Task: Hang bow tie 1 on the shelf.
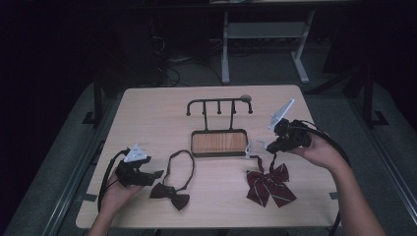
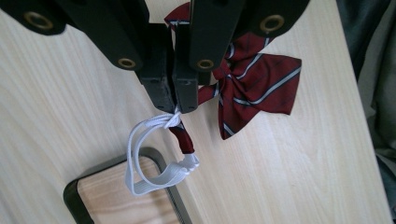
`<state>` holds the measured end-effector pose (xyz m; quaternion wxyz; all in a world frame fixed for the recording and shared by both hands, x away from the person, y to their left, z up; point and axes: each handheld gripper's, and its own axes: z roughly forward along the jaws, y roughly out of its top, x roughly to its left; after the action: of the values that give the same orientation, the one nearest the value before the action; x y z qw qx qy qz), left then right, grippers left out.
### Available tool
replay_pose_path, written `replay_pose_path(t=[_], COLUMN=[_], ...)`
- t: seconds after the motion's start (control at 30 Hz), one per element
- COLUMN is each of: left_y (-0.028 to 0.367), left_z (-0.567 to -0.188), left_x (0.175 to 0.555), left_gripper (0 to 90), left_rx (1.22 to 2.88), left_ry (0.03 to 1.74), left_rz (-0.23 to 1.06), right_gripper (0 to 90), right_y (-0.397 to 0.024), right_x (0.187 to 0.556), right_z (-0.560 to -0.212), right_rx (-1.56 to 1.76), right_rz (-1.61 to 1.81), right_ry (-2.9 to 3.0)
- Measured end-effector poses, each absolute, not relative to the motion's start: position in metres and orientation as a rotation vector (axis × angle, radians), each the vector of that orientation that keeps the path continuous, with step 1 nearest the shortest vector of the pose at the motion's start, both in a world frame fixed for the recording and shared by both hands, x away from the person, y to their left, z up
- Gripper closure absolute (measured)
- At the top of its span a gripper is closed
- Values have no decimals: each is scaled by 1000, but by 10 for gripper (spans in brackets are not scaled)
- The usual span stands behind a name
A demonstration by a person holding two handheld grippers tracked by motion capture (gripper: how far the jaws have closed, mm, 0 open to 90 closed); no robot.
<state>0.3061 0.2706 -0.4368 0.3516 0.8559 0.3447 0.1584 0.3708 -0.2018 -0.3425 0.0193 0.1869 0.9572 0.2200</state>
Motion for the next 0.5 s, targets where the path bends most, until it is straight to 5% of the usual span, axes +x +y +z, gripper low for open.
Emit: replay_pose_path(t=[0.5], left_y=[270], left_z=[-437], left_x=[306], left_gripper=[253], left_rx=[2209], left_ry=[899], left_rz=[406], right_gripper=[871], right_y=[-194], right_x=[366], right_z=[-312], right_rx=[512], right_rz=[688], right_ry=[2959])
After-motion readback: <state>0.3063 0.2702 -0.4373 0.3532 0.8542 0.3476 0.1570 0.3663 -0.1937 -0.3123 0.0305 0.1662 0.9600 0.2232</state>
